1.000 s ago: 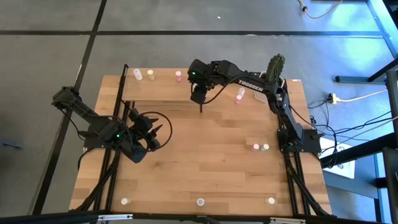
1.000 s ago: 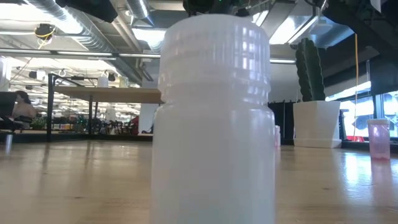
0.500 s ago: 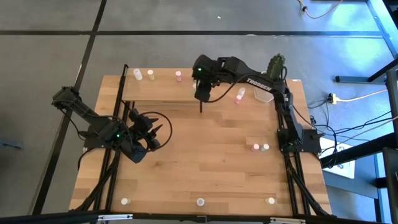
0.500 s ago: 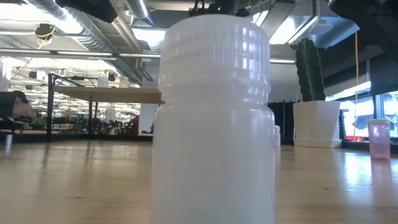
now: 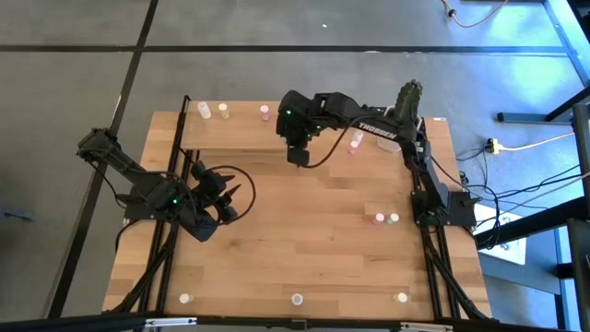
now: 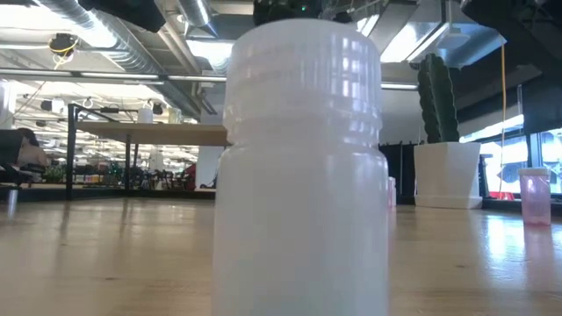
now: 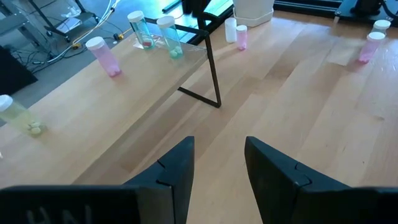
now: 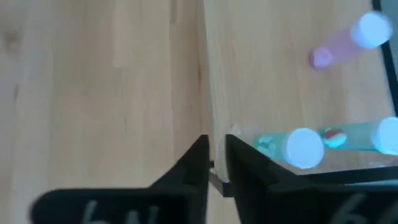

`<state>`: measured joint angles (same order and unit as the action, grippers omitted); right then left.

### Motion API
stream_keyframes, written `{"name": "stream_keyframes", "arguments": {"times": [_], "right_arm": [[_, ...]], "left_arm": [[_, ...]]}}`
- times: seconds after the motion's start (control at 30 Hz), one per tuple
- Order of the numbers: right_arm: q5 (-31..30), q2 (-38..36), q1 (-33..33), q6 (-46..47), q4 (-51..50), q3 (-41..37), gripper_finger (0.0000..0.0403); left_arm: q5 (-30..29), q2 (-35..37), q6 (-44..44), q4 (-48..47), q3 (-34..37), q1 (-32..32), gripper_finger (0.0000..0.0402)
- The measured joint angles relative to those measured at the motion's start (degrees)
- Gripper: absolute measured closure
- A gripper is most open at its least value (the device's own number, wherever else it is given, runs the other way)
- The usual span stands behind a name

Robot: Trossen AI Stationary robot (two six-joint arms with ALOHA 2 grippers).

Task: Pick and place medicine bottles onto shelf by color
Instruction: Put the left green pill bottle on the shelf and align it with the other green pill bottle

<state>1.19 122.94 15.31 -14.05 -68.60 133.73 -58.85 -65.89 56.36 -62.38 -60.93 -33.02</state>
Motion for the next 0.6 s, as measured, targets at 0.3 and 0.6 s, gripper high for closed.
{"name": "stream_keyframes", "arguments": {"times": [0.3, 0.6], "right_arm": [[0.0, 1.3, 0.1, -1.3, -0.8, -0.1, 0.039], [-1.1, 3.5, 0.7, -1.2, -0.3, -0.1, 0.0396]], "left_arm": [[0.0, 0.0, 0.0, -0.2, 0.0, 0.0, 0.0266], [-0.2, 0.0, 0.0, -0.2, 0.0, 0.0, 0.0266]]}}
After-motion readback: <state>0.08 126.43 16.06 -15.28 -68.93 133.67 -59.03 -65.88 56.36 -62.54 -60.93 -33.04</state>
